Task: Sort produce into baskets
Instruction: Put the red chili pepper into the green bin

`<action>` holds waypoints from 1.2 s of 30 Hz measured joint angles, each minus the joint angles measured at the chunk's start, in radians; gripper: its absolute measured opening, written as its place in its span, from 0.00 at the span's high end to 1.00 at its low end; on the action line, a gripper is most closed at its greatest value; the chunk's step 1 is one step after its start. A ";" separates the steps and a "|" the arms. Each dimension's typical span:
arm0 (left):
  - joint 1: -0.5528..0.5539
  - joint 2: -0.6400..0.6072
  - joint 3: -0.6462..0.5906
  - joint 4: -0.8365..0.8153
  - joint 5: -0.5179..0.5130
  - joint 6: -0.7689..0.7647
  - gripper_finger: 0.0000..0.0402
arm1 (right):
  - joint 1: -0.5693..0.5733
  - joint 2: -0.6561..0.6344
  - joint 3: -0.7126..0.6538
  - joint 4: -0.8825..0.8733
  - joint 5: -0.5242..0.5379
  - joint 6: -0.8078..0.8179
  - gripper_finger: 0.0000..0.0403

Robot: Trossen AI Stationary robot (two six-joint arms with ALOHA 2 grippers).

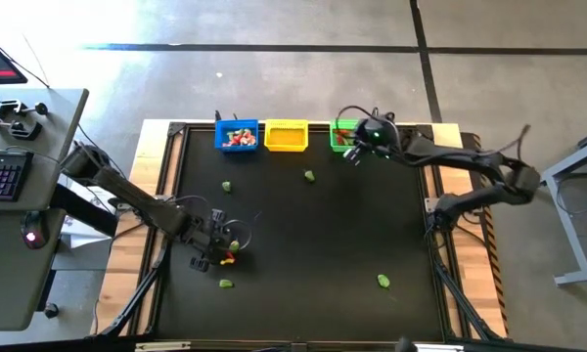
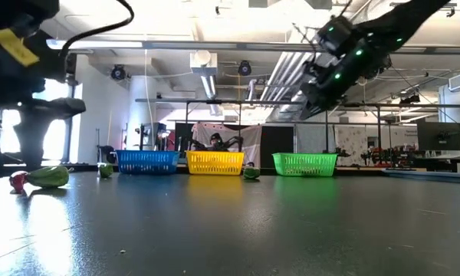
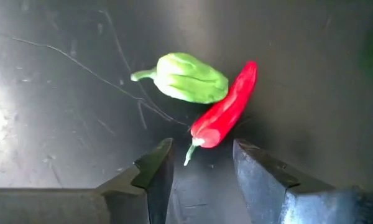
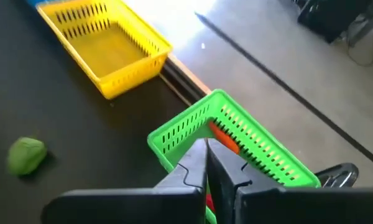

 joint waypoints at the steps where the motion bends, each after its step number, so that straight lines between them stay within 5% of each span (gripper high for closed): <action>1: 0.000 0.014 0.000 0.003 0.001 0.012 0.62 | 0.005 -0.025 -0.019 0.014 0.000 0.005 1.00; 9: 0.005 0.080 0.004 0.029 0.006 0.033 0.65 | 0.011 -0.170 -0.094 0.039 0.000 0.032 1.00; 18: 0.005 0.079 0.003 0.016 0.050 0.028 0.97 | 0.011 -0.196 -0.094 0.035 -0.005 0.039 1.00; 28: -0.005 -0.003 -0.006 -0.009 0.157 -0.049 1.00 | 0.063 -0.196 -0.094 -0.006 -0.007 0.022 1.00; 36: 0.101 -0.168 -0.080 0.346 0.273 -0.050 1.00 | 0.229 -0.194 -0.212 0.226 -0.023 0.060 1.00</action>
